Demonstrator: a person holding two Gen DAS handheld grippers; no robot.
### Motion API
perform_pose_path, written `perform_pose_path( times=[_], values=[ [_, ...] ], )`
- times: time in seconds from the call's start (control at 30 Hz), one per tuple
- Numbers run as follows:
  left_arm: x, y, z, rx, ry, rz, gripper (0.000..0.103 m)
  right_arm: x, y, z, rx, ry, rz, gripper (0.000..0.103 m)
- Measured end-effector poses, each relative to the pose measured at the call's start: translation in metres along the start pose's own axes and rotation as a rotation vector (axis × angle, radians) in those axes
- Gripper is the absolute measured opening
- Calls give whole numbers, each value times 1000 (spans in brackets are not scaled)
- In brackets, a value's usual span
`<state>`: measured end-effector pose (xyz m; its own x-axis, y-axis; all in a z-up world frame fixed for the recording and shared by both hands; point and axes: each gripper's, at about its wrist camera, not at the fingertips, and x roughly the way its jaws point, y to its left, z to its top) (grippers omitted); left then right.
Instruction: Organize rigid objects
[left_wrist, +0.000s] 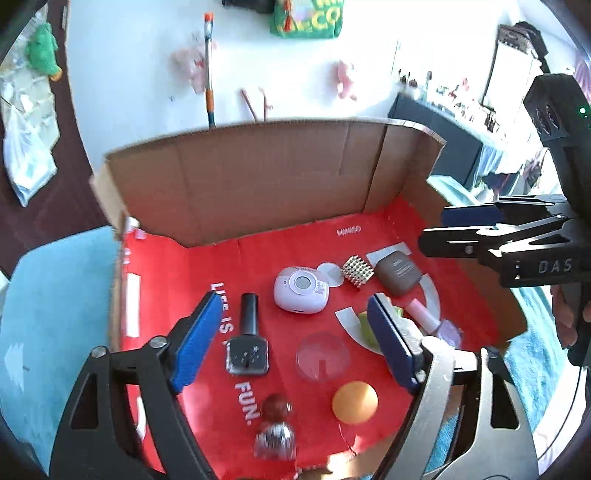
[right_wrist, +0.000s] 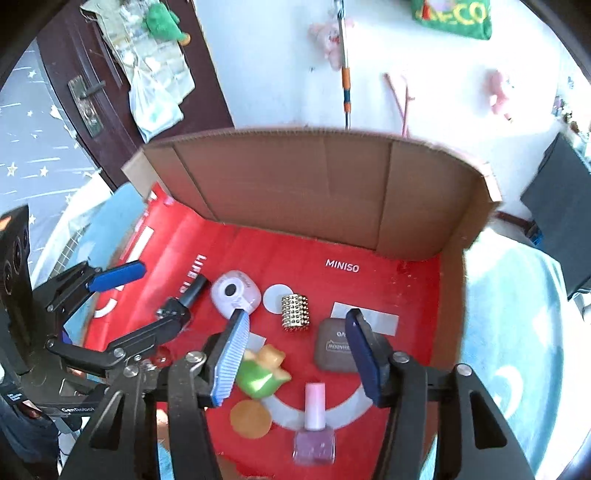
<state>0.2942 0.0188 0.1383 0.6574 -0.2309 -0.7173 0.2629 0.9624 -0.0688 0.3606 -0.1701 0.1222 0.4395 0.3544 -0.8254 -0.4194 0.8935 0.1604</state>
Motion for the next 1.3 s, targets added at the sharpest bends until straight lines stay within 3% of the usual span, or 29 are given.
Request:
perform_pose_path(
  times=[0.1, 0.2, 0.5, 0.7, 0.93, 1.03, 1.3],
  values=[
    [-25, -4, -9, 4, -68, 15, 86, -23, 6, -10, 0, -62, -11, 73],
    [-44, -9, -17, 0, -120, 37, 93, -47, 15, -24, -19, -130, -42, 80],
    [-93, -18, -49, -44, -303, 105, 99, -101, 34, -79, -13, -386, -119, 103],
    [-89, -24, -67, -33, -347, 124, 103, -103, 32, -109, 39, -453, -159, 103],
    [-58, -20, -81, -52, -311, 140, 103, -68, 37, -131, 15, -471, -241, 103],
    [-49, -16, -85, -43, -320, 174, 103, -51, 38, -135, 10, -475, -250, 103],
    [-29, -4, -89, -82, -306, 170, 103, -15, 36, -132, 38, -465, -245, 103]
  ],
)
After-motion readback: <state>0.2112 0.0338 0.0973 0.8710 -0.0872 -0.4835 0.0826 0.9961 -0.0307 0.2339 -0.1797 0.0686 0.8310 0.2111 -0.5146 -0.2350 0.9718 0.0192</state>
